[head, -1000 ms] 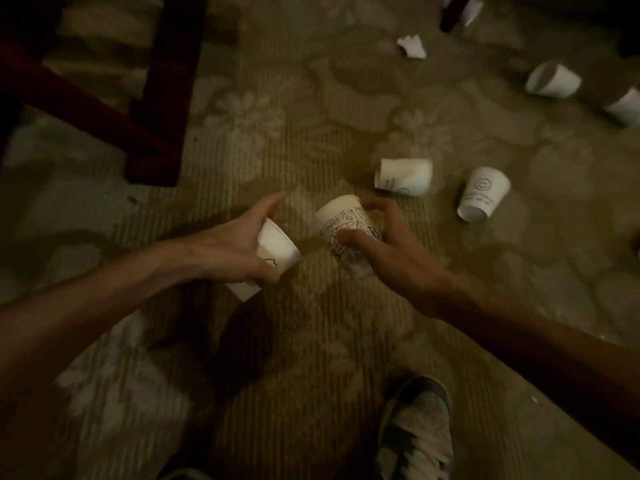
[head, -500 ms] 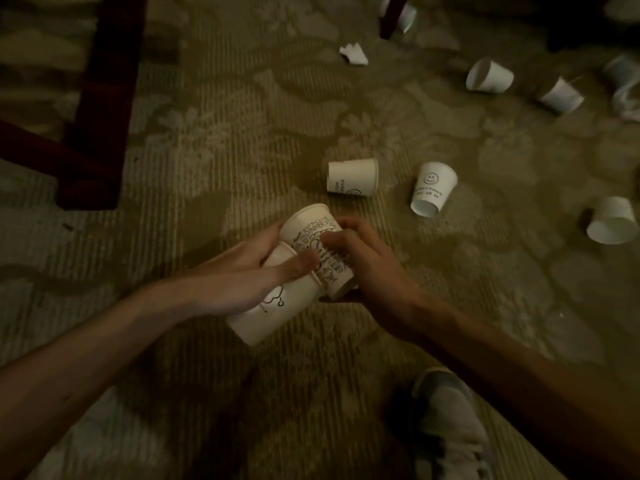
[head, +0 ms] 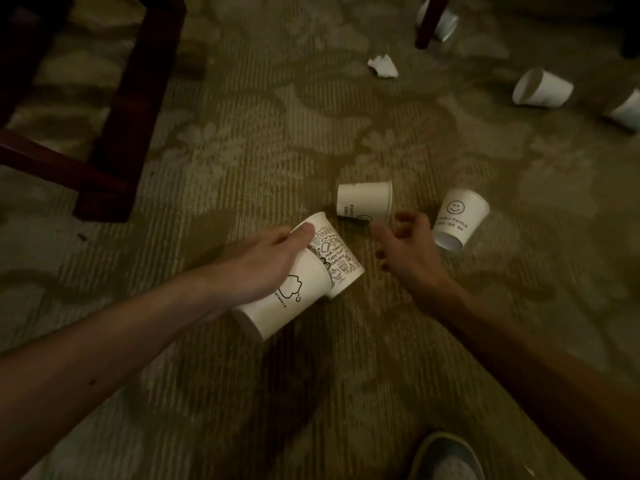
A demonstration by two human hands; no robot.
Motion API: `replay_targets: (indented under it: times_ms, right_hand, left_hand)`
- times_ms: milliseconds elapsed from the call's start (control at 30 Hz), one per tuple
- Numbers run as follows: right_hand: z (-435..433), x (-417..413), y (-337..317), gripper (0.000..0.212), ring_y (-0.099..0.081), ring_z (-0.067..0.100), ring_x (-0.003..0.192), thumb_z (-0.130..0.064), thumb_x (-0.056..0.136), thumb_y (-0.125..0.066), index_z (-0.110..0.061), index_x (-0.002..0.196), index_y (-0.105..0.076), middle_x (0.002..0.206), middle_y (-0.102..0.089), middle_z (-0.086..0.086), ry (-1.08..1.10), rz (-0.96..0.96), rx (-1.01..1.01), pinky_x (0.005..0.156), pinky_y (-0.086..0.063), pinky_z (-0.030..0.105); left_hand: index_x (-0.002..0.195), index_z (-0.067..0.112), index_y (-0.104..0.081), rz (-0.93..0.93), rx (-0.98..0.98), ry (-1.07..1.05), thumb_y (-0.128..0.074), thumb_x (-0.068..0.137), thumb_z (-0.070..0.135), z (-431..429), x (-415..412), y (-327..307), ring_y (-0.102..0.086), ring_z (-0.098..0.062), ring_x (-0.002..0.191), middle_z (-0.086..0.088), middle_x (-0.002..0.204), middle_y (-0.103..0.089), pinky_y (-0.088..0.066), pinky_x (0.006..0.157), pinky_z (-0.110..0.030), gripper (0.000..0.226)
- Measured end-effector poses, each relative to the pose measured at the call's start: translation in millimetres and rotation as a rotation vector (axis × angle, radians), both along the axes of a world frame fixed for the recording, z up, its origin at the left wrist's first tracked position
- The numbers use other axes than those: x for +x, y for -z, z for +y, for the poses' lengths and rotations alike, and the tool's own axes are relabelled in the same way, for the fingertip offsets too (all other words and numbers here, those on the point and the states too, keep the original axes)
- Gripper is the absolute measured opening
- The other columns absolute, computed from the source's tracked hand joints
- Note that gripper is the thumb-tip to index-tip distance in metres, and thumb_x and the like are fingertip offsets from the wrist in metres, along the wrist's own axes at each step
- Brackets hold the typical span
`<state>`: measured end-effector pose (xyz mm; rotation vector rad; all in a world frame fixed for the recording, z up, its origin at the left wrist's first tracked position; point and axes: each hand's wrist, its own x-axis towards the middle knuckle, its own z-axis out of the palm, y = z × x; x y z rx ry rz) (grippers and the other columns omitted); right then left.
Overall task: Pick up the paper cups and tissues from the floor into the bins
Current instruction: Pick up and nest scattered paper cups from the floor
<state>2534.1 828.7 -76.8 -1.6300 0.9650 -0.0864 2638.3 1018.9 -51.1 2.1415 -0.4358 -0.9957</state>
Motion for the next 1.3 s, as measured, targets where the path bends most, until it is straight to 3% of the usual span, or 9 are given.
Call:
replay_targets:
  times_ms: [167, 267, 367, 533, 733, 933, 1067, 1167, 1300]
  right_hand:
    - [-32.2, 29.2, 25.9, 0.079, -0.044, 0.025, 0.132, -0.039, 0.09, -0.067, -0.01, 0.149, -0.024, 0.149, -0.036, 0.01, 0.004, 0.072, -0.197, 0.107, -0.043, 0.041]
    - [-37.5, 35.8, 34.3, 0.06, -0.059, 0.026, 0.117, -0.032, 0.095, -0.062, -0.012, 0.144, -0.033, 0.138, -0.051, 0.009, 0.0, 0.053, -0.12, 0.097, -0.052, 0.047]
    - [-41.2, 38.3, 36.9, 0.034, -0.065, 0.02, 0.104, -0.026, 0.098, -0.057, -0.012, 0.129, -0.051, 0.122, -0.062, 0.005, -0.032, 0.053, -0.164, 0.089, -0.057, 0.043]
    - [-46.2, 32.8, 34.6, 0.028, -0.064, 0.022, 0.104, -0.024, 0.1, -0.053, -0.01, 0.123, -0.058, 0.118, -0.064, 0.008, -0.109, 0.061, -0.201, 0.09, -0.056, 0.042]
    - [-41.0, 6.1, 23.0, 0.016, -0.061, 0.011, 0.082, -0.027, 0.103, -0.047, -0.016, 0.109, -0.057, 0.102, -0.06, 0.002, -0.248, -0.062, -0.164, 0.06, -0.048, 0.02]
    - [-40.8, -15.6, 1.8, 0.022, -0.057, 0.03, 0.089, -0.025, 0.104, -0.04, -0.012, 0.092, -0.054, 0.096, -0.057, 0.014, -0.422, -0.052, -0.104, 0.085, -0.053, 0.054]
    - [-29.5, -16.6, -6.7, 0.02, -0.057, 0.03, 0.096, -0.022, 0.101, -0.041, -0.012, 0.089, -0.053, 0.105, -0.058, 0.014, -0.395, -0.043, 0.055, 0.079, -0.054, 0.042]
    - [-11.6, -13.9, -11.3, 0.009, -0.065, 0.027, 0.097, -0.027, 0.098, -0.051, -0.019, 0.095, -0.055, 0.108, -0.062, 0.009, -0.319, -0.067, 0.185, 0.077, -0.056, 0.043]
    - [13.4, -10.3, -20.8, 0.07, -0.075, 0.024, 0.081, -0.046, 0.062, -0.082, -0.022, 0.118, -0.048, 0.108, -0.07, 0.009, -0.227, -0.076, 0.457, 0.058, -0.057, 0.038]
  left_hand:
    - [0.088, 0.052, -0.06, -0.131, 0.061, 0.015, -0.018, 0.062, 0.092, -14.6, 1.7, 1.2, -0.064, 0.004, 0.063, 0.028, 0.075, -0.066, -0.053, 0.07, -0.034, 0.064]
    - [0.084, 0.029, -0.063, -0.205, 0.102, 0.057, -0.019, 0.064, 0.091, -16.8, 2.3, 6.2, -0.064, 0.0, 0.063, 0.022, 0.075, -0.067, -0.053, 0.066, -0.037, 0.079]
    - [0.083, 0.026, -0.064, -0.247, 0.122, 0.119, -0.023, 0.077, 0.086, -16.8, -0.4, 10.4, -0.064, -0.003, 0.06, 0.01, 0.07, -0.069, -0.051, 0.06, -0.033, 0.073]
    - [0.085, 0.022, -0.062, -0.355, 0.167, 0.182, -0.026, 0.094, 0.07, -17.4, -6.7, 5.2, -0.062, -0.011, 0.066, 0.004, 0.073, -0.065, -0.046, 0.061, -0.031, 0.061]
    - [0.092, 0.018, -0.063, -0.387, 0.121, 0.206, -0.028, 0.093, 0.066, -12.8, -12.3, -0.2, -0.064, -0.019, 0.067, -0.002, 0.074, -0.066, -0.054, 0.066, -0.045, 0.06]
    - [0.099, 0.013, -0.067, -0.179, 0.112, 0.164, -0.037, 0.095, 0.059, -5.3, -2.8, -8.2, -0.065, -0.023, 0.071, -0.007, 0.082, -0.069, -0.051, 0.069, -0.039, 0.055]
    - [0.098, 0.02, -0.068, -0.068, 0.103, 0.305, -0.047, 0.071, 0.089, 4.8, 0.0, -25.9, -0.064, -0.018, 0.073, -0.002, 0.085, -0.069, -0.05, 0.068, -0.037, 0.077]
    - [0.1, 0.022, -0.067, -0.039, 0.054, 0.365, -0.057, 0.056, 0.082, 10.4, -4.1, -33.6, -0.066, -0.015, 0.08, 0.003, 0.089, -0.07, -0.053, 0.073, -0.042, 0.075]
    - [0.118, 0.019, -0.064, 0.074, -0.061, 0.295, -0.078, 0.057, 0.063, 23.5, -4.2, -37.6, -0.069, -0.015, 0.101, 0.004, 0.108, -0.073, -0.057, 0.09, -0.042, 0.076]
